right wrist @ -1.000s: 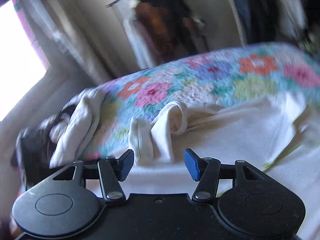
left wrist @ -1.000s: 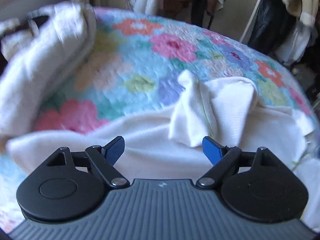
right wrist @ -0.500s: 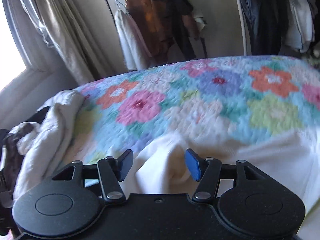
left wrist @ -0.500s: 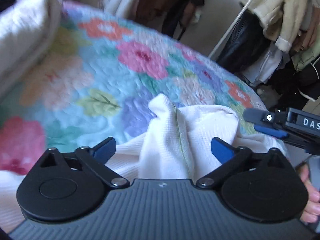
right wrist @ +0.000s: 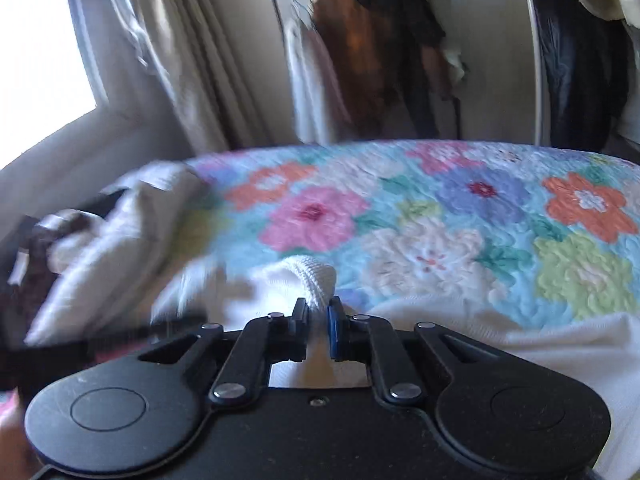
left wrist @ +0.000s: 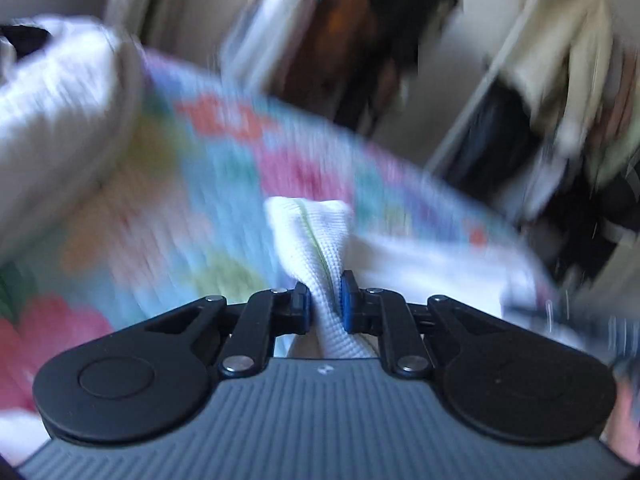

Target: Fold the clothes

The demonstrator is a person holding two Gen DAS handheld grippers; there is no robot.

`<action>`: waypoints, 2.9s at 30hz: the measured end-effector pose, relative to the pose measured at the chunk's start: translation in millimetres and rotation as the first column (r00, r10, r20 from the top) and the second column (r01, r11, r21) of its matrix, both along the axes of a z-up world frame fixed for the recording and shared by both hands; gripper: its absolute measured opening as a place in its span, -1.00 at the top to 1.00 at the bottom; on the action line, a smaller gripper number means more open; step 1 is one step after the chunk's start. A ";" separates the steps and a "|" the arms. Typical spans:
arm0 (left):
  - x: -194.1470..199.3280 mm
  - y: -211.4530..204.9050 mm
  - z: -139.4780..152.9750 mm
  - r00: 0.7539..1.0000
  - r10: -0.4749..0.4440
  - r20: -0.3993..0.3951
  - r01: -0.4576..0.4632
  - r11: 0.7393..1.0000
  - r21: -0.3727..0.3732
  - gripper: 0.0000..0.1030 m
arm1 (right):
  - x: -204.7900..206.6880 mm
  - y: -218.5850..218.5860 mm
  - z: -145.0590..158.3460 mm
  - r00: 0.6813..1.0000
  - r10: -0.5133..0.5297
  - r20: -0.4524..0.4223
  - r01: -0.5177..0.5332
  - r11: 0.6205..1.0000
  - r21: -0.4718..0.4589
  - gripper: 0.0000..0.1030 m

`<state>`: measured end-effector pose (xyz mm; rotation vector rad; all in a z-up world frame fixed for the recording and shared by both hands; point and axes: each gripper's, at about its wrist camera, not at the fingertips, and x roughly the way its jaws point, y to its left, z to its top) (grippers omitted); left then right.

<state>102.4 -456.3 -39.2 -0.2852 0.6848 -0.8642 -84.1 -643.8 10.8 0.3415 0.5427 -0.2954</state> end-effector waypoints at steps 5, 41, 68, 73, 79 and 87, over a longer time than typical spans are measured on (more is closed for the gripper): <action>16.8 36.6 13.3 0.994 0.101 -0.033 -0.103 0.990 -0.100 0.74 | -15.7 39.0 -17.1 0.994 0.104 -0.045 -0.107 0.993 -0.053 0.76; -6.0 10.6 -8.7 0.992 0.119 0.048 -0.127 0.962 0.242 0.96 | 34.3 -72.4 -28.5 0.986 -0.121 -0.114 0.122 0.993 -0.003 0.84; 31.8 24.8 -22.7 0.961 0.164 -0.224 -0.145 0.985 0.097 0.11 | 95.3 -85.2 -37.1 0.870 -0.280 -0.405 0.087 0.898 -0.432 0.03; 30.9 17.9 -28.8 0.959 0.094 -0.267 -0.063 0.990 0.123 -0.08 | 127.8 -42.7 -13.4 0.941 0.108 -0.320 -0.165 0.974 -0.157 -0.03; 39.8 27.1 -29.6 0.953 0.113 -0.280 -0.073 0.986 0.150 -0.08 | 172.3 -17.6 -54.8 0.927 0.317 -0.200 -0.233 0.905 0.355 -0.11; 54.3 42.9 -34.4 0.930 0.114 -0.349 -0.085 0.992 0.097 -0.11 | 171.1 22.4 -57.5 0.935 0.320 -0.156 -0.309 0.947 0.090 0.88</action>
